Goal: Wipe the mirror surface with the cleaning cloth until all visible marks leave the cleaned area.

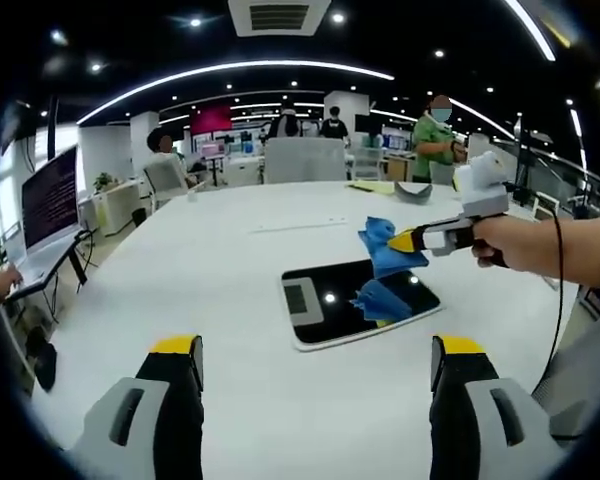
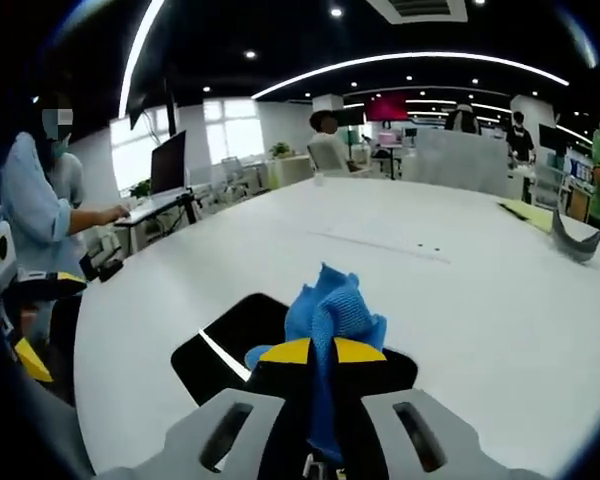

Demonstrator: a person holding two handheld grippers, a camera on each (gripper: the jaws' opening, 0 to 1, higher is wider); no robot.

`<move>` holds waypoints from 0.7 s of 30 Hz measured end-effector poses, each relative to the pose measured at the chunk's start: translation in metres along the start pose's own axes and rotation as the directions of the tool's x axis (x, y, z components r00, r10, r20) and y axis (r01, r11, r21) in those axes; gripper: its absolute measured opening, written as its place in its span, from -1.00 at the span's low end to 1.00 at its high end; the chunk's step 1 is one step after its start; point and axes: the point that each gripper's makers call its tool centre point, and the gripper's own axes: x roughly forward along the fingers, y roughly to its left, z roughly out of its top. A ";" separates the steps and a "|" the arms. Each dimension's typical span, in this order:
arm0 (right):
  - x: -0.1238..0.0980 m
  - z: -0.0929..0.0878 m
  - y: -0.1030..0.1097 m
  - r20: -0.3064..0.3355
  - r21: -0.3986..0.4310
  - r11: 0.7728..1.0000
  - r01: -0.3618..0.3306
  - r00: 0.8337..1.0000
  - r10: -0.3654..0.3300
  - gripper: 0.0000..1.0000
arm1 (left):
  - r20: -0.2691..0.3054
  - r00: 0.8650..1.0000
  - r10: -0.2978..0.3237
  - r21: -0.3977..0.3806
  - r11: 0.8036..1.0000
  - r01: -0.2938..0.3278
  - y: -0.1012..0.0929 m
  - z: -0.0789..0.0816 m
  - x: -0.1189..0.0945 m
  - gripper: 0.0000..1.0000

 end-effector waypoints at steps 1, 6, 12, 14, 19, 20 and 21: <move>0.005 0.000 0.004 -0.003 -0.001 1.000 -0.006 1.000 0.006 -0.96 | -0.003 1.000 0.000 -0.002 1.000 0.000 0.000 -0.001 0.000 0.90; 0.020 0.000 0.017 -0.018 -0.009 1.000 -0.029 0.999 0.029 -0.96 | -0.008 1.000 0.000 0.005 1.000 0.000 0.000 -0.002 0.000 0.90; 0.045 0.001 0.038 -0.035 -0.016 0.998 -0.057 0.998 0.056 -0.95 | -0.012 1.000 0.003 0.000 1.000 -0.003 0.001 -0.003 -0.001 0.90; 0.052 0.002 0.044 -0.038 -0.014 0.998 -0.063 0.997 0.062 -0.95 | -0.012 1.000 0.001 -0.001 1.000 -0.001 0.001 -0.003 -0.002 0.90; 0.069 0.005 0.058 -0.046 -0.012 0.997 -0.074 0.996 0.073 -0.95 | -0.018 1.000 0.000 0.005 1.000 0.000 0.001 -0.004 -0.002 0.90; 0.073 0.005 0.062 -0.049 -0.017 0.997 -0.077 0.996 0.076 -0.95 | -0.020 1.000 0.002 0.007 1.000 -0.002 0.001 -0.004 -0.002 0.90; 0.075 0.005 0.064 -0.053 -0.018 0.997 -0.079 0.996 0.078 -0.95 | -0.021 1.000 0.002 0.009 1.000 -0.001 0.001 -0.005 -0.002 0.90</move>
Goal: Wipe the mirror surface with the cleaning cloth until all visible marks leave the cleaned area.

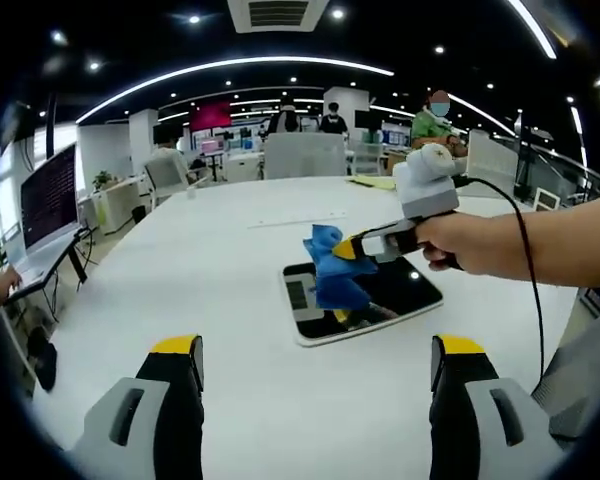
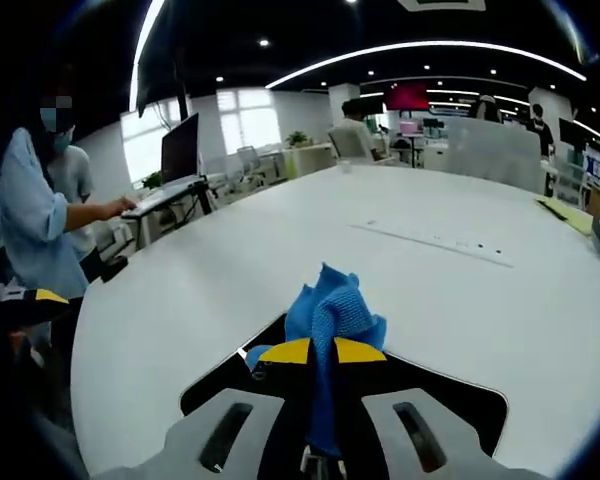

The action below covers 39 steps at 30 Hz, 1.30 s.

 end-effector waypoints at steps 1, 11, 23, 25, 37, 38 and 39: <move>0.004 0.000 0.002 -0.004 0.000 1.000 -0.004 1.000 0.004 -0.95 | -0.001 1.000 -0.001 0.001 1.000 0.001 0.000 0.000 0.000 0.90; 0.027 0.002 0.019 -0.034 0.000 1.000 -0.001 0.999 0.001 -0.95 | -0.006 1.000 0.000 0.010 1.000 0.000 -0.001 -0.001 0.000 0.93; 0.042 -0.007 0.020 -0.075 0.004 1.000 0.014 0.997 -0.014 -0.95 | -0.012 1.000 -0.010 -0.002 1.000 0.010 -0.001 -0.003 0.002 0.93; 0.043 -0.009 0.020 -0.077 0.005 1.000 0.014 0.997 -0.014 -0.95 | -0.012 1.000 -0.012 -0.007 1.000 0.012 -0.001 -0.003 0.002 0.93; 0.047 -0.013 0.018 -0.067 0.008 1.000 0.018 0.998 -0.018 -0.95 | -0.014 1.000 -0.010 -0.007 1.000 0.009 0.000 -0.004 0.003 0.93; 0.047 -0.013 0.018 -0.066 0.009 1.000 0.018 0.998 -0.017 -0.95 | -0.014 1.000 -0.009 -0.004 1.000 0.009 0.000 -0.004 0.002 0.93; 0.048 -0.013 0.018 -0.063 0.009 1.000 0.018 0.998 -0.018 -0.95 | -0.016 1.000 -0.011 -0.006 1.000 0.011 -0.001 -0.004 0.002 0.93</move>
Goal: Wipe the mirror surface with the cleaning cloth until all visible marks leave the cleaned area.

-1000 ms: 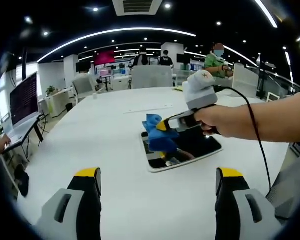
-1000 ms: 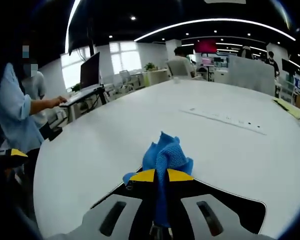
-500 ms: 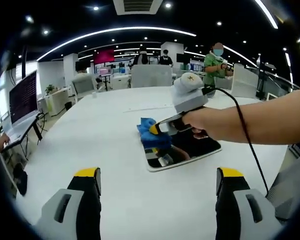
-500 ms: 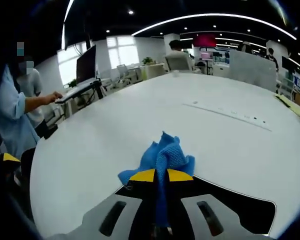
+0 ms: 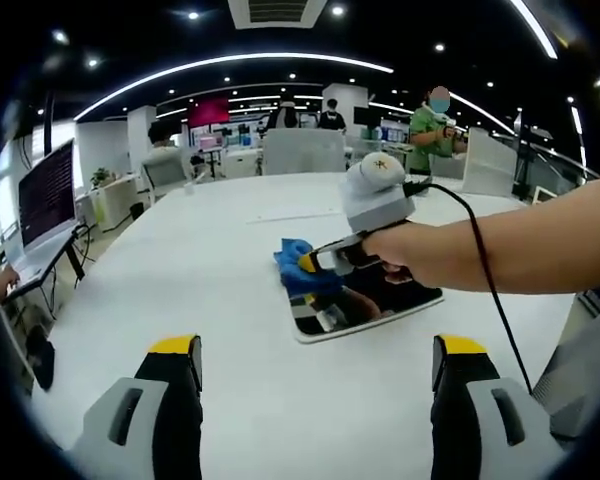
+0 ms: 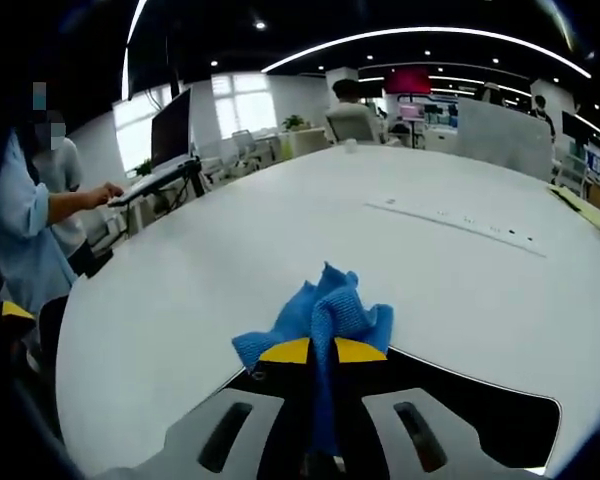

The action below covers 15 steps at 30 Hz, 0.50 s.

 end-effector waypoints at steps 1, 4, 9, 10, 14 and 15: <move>0.000 0.000 0.000 0.000 -0.001 1.000 0.000 1.000 0.000 -0.95 | -0.003 1.000 -0.001 0.000 1.000 0.001 0.000 -0.001 0.000 0.93; 0.000 0.000 0.000 0.002 -0.005 1.000 0.001 1.000 -0.001 -0.95 | 0.001 1.000 0.001 0.001 1.000 -0.001 0.000 0.000 0.000 0.93; -0.001 0.000 0.000 0.003 -0.010 1.000 0.001 1.000 -0.001 -0.95 | -0.002 1.000 0.003 0.003 1.000 -0.003 0.000 0.000 0.000 0.92; -0.002 -0.001 -0.001 0.004 -0.008 1.000 0.002 1.000 -0.002 -0.95 | -0.003 1.000 0.002 0.002 1.000 -0.002 0.000 -0.001 0.000 0.92; -0.006 -0.002 -0.005 0.007 0.000 1.000 0.007 1.000 -0.007 -0.95 | -0.003 1.000 0.001 0.000 1.000 -0.001 0.000 -0.001 0.000 0.92; -0.006 -0.003 -0.006 0.008 0.000 1.000 0.009 1.000 -0.009 -0.95 | -0.003 1.000 0.000 0.000 1.000 0.000 0.000 -0.001 0.000 0.92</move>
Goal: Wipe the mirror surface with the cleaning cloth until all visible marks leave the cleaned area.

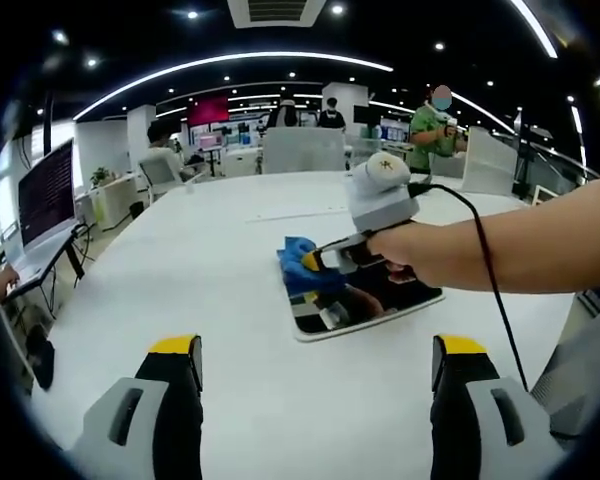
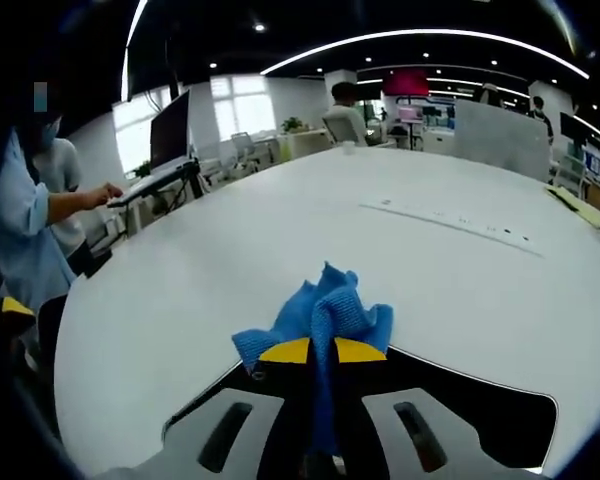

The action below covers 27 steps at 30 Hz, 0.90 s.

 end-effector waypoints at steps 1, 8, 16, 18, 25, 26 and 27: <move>0.000 0.000 -0.001 0.000 -0.001 1.000 0.001 1.000 -0.001 -0.95 | -0.002 1.000 -0.001 0.000 1.000 0.001 0.000 0.000 0.000 0.92; -0.002 -0.001 -0.003 0.003 -0.002 1.000 0.004 1.000 -0.004 -0.95 | -0.003 1.000 -0.003 -0.003 1.000 0.003 0.000 -0.001 0.001 0.91; -0.002 -0.001 -0.004 0.005 0.003 1.000 0.003 1.000 -0.003 -0.95 | -0.003 1.000 -0.002 0.000 1.000 0.002 0.000 -0.001 0.001 0.91; -0.003 -0.001 -0.005 0.006 0.004 1.000 0.005 1.000 -0.005 -0.95 | -0.002 1.000 -0.001 -0.002 1.000 0.001 0.000 -0.001 0.001 0.91; -0.010 -0.004 -0.017 0.007 0.017 1.000 0.021 1.000 -0.021 -0.95 | -0.002 1.000 0.002 -0.004 1.000 -0.002 0.002 0.000 0.001 0.91; -0.011 -0.004 -0.018 0.007 0.018 1.000 0.023 1.000 -0.024 -0.95 | -0.002 1.000 0.002 -0.004 1.000 -0.002 0.002 -0.001 0.001 0.91; -0.013 -0.004 -0.020 0.007 0.021 0.999 0.027 1.000 -0.027 -0.95 | -0.004 1.000 0.001 -0.002 1.000 -0.001 0.001 -0.001 0.001 0.91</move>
